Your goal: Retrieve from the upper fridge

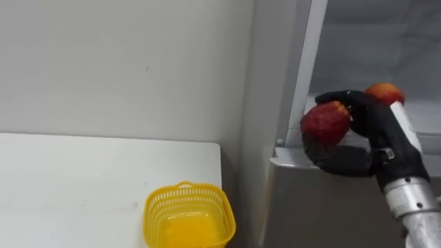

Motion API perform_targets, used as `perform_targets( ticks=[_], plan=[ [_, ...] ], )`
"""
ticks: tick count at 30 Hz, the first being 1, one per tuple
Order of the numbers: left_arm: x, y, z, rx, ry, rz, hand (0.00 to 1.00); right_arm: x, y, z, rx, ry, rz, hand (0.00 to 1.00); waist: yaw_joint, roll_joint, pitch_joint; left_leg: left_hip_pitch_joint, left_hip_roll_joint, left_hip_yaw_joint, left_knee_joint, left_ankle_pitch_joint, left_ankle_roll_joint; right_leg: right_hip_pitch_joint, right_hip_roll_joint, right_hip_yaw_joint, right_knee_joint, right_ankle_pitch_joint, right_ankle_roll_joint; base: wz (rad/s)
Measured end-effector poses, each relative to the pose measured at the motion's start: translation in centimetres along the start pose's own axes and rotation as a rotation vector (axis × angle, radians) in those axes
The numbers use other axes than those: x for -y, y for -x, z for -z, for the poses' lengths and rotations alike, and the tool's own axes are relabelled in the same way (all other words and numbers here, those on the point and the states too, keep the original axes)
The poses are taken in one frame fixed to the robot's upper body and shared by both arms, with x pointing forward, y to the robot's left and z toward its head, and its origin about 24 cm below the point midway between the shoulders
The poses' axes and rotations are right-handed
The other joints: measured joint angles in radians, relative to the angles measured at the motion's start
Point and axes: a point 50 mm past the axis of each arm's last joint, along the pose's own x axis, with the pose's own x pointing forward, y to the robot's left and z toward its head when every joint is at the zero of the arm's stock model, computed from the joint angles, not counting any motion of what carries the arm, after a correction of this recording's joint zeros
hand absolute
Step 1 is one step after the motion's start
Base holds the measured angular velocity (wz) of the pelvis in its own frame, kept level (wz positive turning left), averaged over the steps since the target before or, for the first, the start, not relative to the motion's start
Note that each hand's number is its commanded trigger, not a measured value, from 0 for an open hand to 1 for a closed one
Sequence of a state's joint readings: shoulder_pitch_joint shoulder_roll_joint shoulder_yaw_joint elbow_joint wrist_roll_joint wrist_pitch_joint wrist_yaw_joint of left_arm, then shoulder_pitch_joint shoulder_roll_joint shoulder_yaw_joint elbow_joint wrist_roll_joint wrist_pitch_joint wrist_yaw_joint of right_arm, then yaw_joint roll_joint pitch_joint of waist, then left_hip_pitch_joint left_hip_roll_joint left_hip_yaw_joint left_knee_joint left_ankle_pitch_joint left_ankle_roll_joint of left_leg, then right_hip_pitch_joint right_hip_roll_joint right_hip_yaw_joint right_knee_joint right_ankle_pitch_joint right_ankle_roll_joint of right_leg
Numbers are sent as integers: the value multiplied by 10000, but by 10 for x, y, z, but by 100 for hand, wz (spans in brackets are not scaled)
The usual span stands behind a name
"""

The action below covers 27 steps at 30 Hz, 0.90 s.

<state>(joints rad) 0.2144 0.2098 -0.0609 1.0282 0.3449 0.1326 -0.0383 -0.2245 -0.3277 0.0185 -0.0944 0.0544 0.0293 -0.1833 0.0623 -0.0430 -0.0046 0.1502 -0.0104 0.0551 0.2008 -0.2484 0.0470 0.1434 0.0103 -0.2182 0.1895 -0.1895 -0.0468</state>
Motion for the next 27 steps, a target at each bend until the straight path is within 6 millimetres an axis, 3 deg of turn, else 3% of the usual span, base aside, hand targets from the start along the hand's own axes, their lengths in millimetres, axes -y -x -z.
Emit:
perform_targets(
  ticks=[4, 8, 10, 17, 22, 25, 27],
  plan=[
    [9, 0, 3, -23, -168, 182, 0, -4, 7, -11, 464, -500, 383, 100, -73, 85, 20, -62, 0, -6, 30, -9, 12, -45, -3, -15, -4, 5, 7, 0],
    [16, 1, 5, 32, -96, 354, 0, -4, 18, -30, 1509, -638, 983, 100, -139, 201, -44, -152, -3, 0, 45, -10, 13, -125, -6, -3, 3, 6, 7, 0],
    [18, 1, 3, 135, -67, 415, 0, -4, 24, -38, 2058, -571, 1201, 100, -156, 294, -31, -153, -4, 13, 46, -9, 14, -136, -7, 6, 14, 6, 8, 0],
    [24, 1, 1, 421, -162, 589, 0, -18, 32, -50, 3137, 763, 976, 100, -238, 393, -1, -198, 19, 148, 41, -9, 12, -347, 18, 216, 228, -10, -4, -7],
    [21, 1, 0, 443, -287, 615, 0, -34, 38, -64, 4018, 1315, 377, 100, -106, 228, 0, -255, 25, 270, 53, -4, 10, -492, 21, 316, 308, -24, -23, -9],
    [16, -2, -2, 327, -411, 688, 0, -47, 43, -69, 4450, 1630, -235, 100, 213, 45, -43, -284, 27, 257, 37, 0, 7, -526, 26, 280, 305, -27, -27, 0],
    [16, -2, -6, 417, -804, 737, 0, -61, 44, -71, 4608, 1661, -1082, 100, 430, -117, -6, -322, 28, 207, 66, 0, 7, -513, 27, 219, 296, -25, -27, 6]
  ],
)
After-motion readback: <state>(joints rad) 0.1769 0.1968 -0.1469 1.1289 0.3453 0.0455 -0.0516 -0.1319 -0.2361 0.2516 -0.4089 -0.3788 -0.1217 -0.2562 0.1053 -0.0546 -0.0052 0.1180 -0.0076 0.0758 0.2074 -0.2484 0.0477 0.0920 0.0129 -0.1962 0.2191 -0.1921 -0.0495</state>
